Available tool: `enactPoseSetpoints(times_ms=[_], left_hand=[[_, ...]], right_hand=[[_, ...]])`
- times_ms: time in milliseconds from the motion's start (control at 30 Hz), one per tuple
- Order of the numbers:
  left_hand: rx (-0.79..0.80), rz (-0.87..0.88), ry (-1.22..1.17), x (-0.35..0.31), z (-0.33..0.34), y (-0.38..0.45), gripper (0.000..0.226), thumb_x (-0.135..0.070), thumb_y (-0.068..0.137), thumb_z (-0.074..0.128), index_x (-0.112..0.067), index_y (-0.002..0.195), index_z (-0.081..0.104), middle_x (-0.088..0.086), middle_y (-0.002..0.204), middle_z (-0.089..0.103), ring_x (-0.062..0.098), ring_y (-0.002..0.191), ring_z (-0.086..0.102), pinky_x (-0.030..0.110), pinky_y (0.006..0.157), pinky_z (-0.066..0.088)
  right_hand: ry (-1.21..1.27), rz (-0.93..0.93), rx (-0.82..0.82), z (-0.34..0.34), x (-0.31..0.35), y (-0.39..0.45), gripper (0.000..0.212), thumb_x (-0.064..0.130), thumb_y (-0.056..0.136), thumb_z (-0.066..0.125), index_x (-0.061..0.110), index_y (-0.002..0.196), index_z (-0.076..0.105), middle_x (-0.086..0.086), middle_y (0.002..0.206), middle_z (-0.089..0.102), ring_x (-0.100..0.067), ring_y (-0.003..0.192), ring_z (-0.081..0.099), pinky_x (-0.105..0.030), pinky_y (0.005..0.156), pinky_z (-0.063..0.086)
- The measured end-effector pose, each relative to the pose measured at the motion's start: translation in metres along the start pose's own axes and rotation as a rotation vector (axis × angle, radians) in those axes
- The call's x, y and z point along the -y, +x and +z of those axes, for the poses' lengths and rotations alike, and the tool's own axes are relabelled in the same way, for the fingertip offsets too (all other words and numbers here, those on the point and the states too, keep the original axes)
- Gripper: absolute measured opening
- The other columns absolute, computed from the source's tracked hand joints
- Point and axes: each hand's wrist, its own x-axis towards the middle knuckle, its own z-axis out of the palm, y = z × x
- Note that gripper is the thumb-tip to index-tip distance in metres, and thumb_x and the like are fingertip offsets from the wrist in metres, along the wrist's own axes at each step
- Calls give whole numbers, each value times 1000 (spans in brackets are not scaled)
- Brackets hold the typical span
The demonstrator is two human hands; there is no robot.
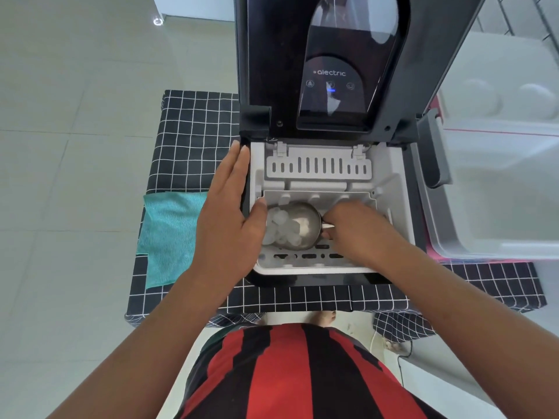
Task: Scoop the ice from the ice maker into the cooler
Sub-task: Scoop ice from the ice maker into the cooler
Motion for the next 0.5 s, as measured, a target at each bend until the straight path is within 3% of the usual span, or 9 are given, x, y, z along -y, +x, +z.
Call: enactPoseSetpoints(times_ms=[133, 267, 367, 500], left_hand=[[1, 4, 19, 0, 1, 0, 69, -22, 91, 54, -30, 154, 26, -23, 160, 20, -18, 139, 14, -8, 97, 15], [-3, -2, 46, -1, 1, -1, 58, -30, 99, 42, -29, 155, 26, -21, 161, 19, -11, 144, 14, -4, 104, 12], [-10, 7, 62, -2, 1, -1, 52, -32, 104, 31, -26, 155, 27, -19, 161, 19, -8, 145, 13, 5, 113, 10], [-9, 17, 73, -2, 0, -2, 51, -32, 104, 29, -25, 155, 27, -18, 161, 18, -9, 145, 11, 7, 114, 10]], right_hand=[[-45, -19, -31, -3, -2, 0, 7, 18, 79, 62, 16, 73, 59, -5, 79, 58, -27, 77, 61, -30, 64, 48], [-27, -11, -97, -6, 2, -6, 10, 24, 71, 60, 16, 76, 65, -3, 73, 59, -27, 74, 60, -33, 66, 53], [-90, -27, -217, -12, 4, -15, 9, 26, 67, 59, 19, 70, 63, 0, 65, 58, -24, 65, 59, -29, 56, 50], [-75, -26, -317, -26, 2, -24, 13, 28, 64, 58, 19, 67, 66, 3, 56, 53, -22, 56, 54, -25, 50, 45]])
